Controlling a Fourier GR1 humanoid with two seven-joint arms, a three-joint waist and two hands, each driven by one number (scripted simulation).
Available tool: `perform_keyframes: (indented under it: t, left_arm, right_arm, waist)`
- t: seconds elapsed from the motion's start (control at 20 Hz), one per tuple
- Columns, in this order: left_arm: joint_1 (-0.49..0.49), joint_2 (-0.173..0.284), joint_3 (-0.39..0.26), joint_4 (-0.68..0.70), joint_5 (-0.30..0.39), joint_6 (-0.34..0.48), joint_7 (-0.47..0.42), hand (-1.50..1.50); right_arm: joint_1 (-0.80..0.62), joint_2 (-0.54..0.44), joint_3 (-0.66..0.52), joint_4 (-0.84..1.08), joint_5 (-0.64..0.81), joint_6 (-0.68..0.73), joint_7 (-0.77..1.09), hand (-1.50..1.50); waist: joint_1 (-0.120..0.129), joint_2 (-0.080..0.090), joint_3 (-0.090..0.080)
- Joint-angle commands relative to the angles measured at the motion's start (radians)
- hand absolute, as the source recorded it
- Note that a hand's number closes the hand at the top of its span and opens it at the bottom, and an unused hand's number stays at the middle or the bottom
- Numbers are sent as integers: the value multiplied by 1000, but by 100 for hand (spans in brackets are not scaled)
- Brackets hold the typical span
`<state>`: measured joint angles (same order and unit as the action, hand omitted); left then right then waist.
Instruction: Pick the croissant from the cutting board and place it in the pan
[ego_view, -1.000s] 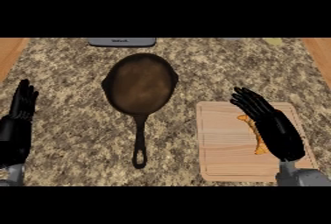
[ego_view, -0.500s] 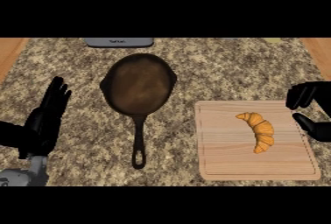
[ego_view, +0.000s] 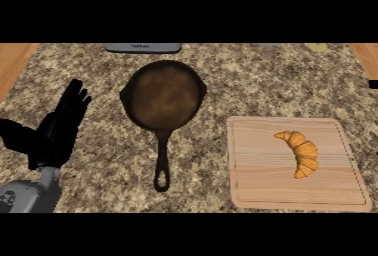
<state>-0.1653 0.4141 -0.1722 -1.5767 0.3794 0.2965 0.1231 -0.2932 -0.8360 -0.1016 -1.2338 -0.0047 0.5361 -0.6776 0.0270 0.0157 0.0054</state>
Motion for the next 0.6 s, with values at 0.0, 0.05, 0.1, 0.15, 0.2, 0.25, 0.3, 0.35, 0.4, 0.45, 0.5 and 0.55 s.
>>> perform_keyframes:
  t: [0.0,0.05,0.1,0.15,0.2,0.25,0.3,0.35,0.4,0.45,0.5,0.55]
  left_arm:
    - [-16,-29,-17,11,-22,15,4,0]
    - [-37,-12,-5,12,-14,4,28,0]
    - [-29,0,1,7,-10,-7,31,0]
    - [-14,-23,-12,22,-18,-15,-16,0]
    - [-53,-19,8,46,-3,-11,25,0]
    - [-37,-16,0,44,-17,-16,10,0]
    - [-66,-33,-23,37,-43,9,27,0]
    - [-52,-46,-22,45,-39,15,24,0]
    - [-47,-37,1,70,-26,-19,-9,0]
    - [-42,-24,10,60,-37,-6,7,0]
    - [13,-8,10,3,-30,-27,1,0]
    - [-26,-5,24,15,-16,-24,42,0]
  right_arm:
    - [-69,-61,53,97,115,78,-224,-150]
    - [-104,-74,77,115,134,73,-219,-150]
    - [-99,-97,103,98,172,54,-234,-150]
    - [-123,-92,152,90,228,8,-214,-150]
    - [-157,-100,168,67,237,1,-195,-150]
    - [-142,-107,198,79,291,-41,-232,-150]
    - [-194,-88,233,68,323,-70,-167,-150]
    - [-187,-52,283,55,375,-120,-151,-150]
    - [-190,-76,291,75,397,-119,-198,-150]
    - [-228,-58,317,78,414,-111,-155,-150]
    - [-214,-49,328,92,437,-133,-182,-150]
    - [-222,-72,352,101,469,-126,-194,-150]
  waist:
    - [4,-5,-3]
    - [11,-4,-3]
    - [11,-5,-3]
    - [22,-1,-3]
    - [9,-4,-4]
    - [9,-4,-4]
    - [10,-6,-4]
    - [10,-6,-5]
    - [3,-6,-5]
    - [6,-8,-5]
    - [5,-12,-5]
    - [2,-11,-5]
